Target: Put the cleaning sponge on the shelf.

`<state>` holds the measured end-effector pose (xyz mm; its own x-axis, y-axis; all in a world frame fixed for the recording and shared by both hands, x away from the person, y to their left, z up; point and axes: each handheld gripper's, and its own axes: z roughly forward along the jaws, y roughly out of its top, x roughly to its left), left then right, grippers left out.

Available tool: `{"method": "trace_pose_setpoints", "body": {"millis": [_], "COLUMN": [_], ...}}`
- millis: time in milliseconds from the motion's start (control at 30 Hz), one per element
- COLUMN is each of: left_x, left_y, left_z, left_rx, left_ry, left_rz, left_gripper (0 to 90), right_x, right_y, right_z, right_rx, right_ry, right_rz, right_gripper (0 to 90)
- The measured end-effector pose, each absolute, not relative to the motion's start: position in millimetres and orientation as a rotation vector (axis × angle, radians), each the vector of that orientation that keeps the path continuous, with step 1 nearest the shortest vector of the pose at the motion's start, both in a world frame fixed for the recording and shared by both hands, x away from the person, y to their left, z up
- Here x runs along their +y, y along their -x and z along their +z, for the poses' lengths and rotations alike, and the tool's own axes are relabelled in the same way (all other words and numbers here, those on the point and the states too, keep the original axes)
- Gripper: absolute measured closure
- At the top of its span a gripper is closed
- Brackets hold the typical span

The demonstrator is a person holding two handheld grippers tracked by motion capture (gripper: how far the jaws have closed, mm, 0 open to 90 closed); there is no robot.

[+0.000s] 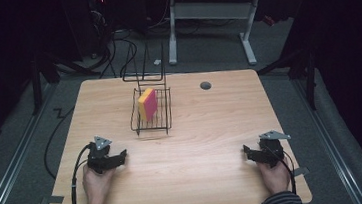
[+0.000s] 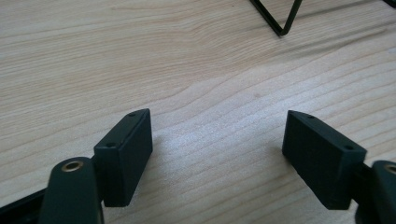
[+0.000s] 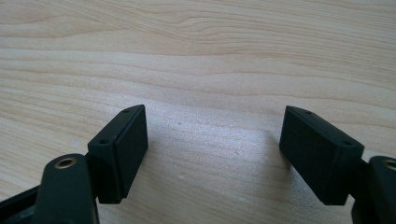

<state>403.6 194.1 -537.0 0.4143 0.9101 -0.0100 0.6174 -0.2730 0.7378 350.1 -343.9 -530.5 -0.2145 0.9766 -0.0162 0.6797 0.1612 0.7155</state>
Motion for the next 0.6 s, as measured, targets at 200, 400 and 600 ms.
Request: {"method": "trace_pose_setpoints", "body": {"millis": [200, 400, 600], "left_x": [194.2, 194.2, 194.3], "left_y": [-403.3, -403.3, -403.3], "left_z": [-537.1, -537.1, -537.1], "left_rx": [1.292, 1.292, 1.292], "left_ry": [-2.0, -1.999, -1.999], "left_rz": [0.557, 0.557, 0.555], "left_gripper": [22.8, 22.8, 22.8], "right_x": [-343.9, -343.9, -343.8], "right_y": [-350.1, -350.0, -350.0], "right_z": [-530.5, -530.5, -530.5], "right_rx": [1.961, 1.961, 1.962], "right_ry": [-1.567, -1.567, -1.566], "right_rz": [0.811, 0.811, 0.811], "right_gripper": [23.8, 23.8, 23.9]}}
